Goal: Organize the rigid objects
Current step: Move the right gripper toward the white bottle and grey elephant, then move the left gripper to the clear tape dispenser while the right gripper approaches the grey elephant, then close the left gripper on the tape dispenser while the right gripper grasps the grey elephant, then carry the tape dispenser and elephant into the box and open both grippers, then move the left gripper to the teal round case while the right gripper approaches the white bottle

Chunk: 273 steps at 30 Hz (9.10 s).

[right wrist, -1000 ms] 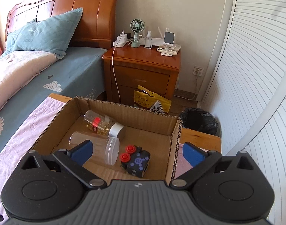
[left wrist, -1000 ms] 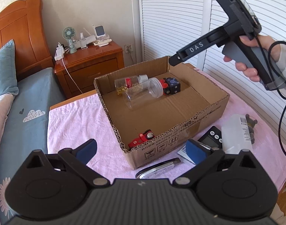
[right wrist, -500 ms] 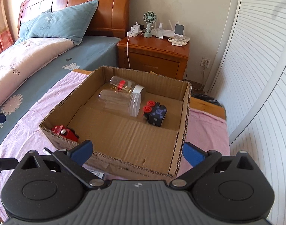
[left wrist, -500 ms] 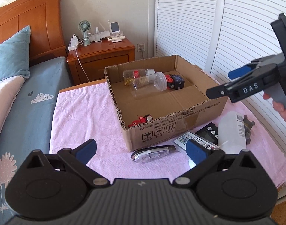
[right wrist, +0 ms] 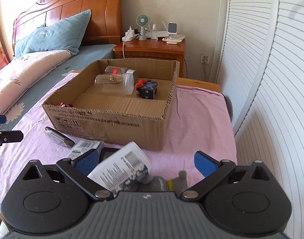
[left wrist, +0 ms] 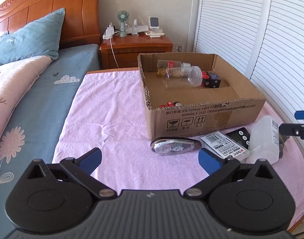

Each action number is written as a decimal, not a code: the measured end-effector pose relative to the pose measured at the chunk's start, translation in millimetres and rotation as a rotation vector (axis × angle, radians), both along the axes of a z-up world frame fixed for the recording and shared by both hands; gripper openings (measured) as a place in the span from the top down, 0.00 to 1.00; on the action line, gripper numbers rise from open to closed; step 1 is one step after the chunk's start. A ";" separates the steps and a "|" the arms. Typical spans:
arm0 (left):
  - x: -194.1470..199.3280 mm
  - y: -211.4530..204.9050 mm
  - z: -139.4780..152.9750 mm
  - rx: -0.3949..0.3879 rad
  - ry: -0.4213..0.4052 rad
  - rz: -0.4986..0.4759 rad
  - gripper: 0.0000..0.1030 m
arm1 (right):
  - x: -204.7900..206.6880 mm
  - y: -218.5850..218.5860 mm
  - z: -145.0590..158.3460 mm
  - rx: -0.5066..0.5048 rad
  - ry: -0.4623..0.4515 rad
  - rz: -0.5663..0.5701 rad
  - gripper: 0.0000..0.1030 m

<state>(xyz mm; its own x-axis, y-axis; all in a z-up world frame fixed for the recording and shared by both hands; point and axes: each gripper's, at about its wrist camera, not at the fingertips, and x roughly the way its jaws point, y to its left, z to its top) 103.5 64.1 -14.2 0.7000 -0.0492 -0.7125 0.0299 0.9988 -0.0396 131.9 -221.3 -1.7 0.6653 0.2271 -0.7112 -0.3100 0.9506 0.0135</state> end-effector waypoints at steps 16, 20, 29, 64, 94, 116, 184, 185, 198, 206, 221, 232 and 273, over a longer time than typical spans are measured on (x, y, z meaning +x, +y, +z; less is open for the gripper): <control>63.1 -31.0 -22.7 0.067 0.045 0.062 0.01 | -43.4 -34.3 -51.7 0.008 0.066 -0.150 0.00; 76.5 -35.7 -32.3 0.106 0.054 0.078 0.01 | -39.8 -37.3 -51.5 0.024 0.067 -0.139 0.00; 63.6 -39.0 -46.7 0.099 0.127 0.016 0.01 | -36.0 -32.9 -54.8 -0.021 0.080 -0.060 0.00; 39.7 -49.6 -68.3 0.090 -0.055 -0.045 0.01 | -44.6 -25.9 -77.7 -0.071 0.048 0.002 0.00; 16.1 -47.3 -38.3 0.092 0.067 -0.241 0.13 | -45.7 -26.3 -77.9 -0.070 0.045 0.001 0.00; 9.5 -52.3 -70.1 0.044 0.123 -0.285 0.02 | -32.1 -25.9 -77.7 -0.076 0.058 0.046 0.00; 3.2 -36.2 4.2 0.058 0.110 -0.435 0.13 | -0.7 -7.2 36.8 -0.112 -0.087 0.176 0.26; 3.1 -34.9 7.1 0.058 0.103 -0.436 0.13 | 2.9 -1.7 42.6 -0.111 -0.099 0.188 0.26; 17.8 -17.9 38.2 0.100 -0.002 -0.429 0.13 | 82.6 70.3 60.4 -0.110 -0.095 0.205 0.26; 27.7 -11.3 43.8 0.097 -0.033 -0.419 0.13 | 117.5 82.0 34.7 -0.119 0.009 0.120 0.09; 62.4 -21.8 54.6 0.091 -0.014 -0.414 0.13 | 49.8 58.9 38.9 -0.106 0.038 -0.058 0.00; 125.2 -44.9 41.1 0.141 0.071 -0.364 0.13 | -1.8 39.5 21.1 -0.033 0.064 -0.133 0.00; 20.9 -53.4 7.5 0.004 0.015 -0.014 0.01 | -33.0 -0.5 -10.3 0.092 0.080 -0.206 0.00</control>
<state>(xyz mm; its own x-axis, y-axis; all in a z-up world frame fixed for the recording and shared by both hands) 124.4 10.7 -6.7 0.6884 -0.0560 -0.7231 0.0435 0.9984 -0.0359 99.0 -221.8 -12.0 0.6470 0.1586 -0.7458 -0.1037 0.9873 0.1199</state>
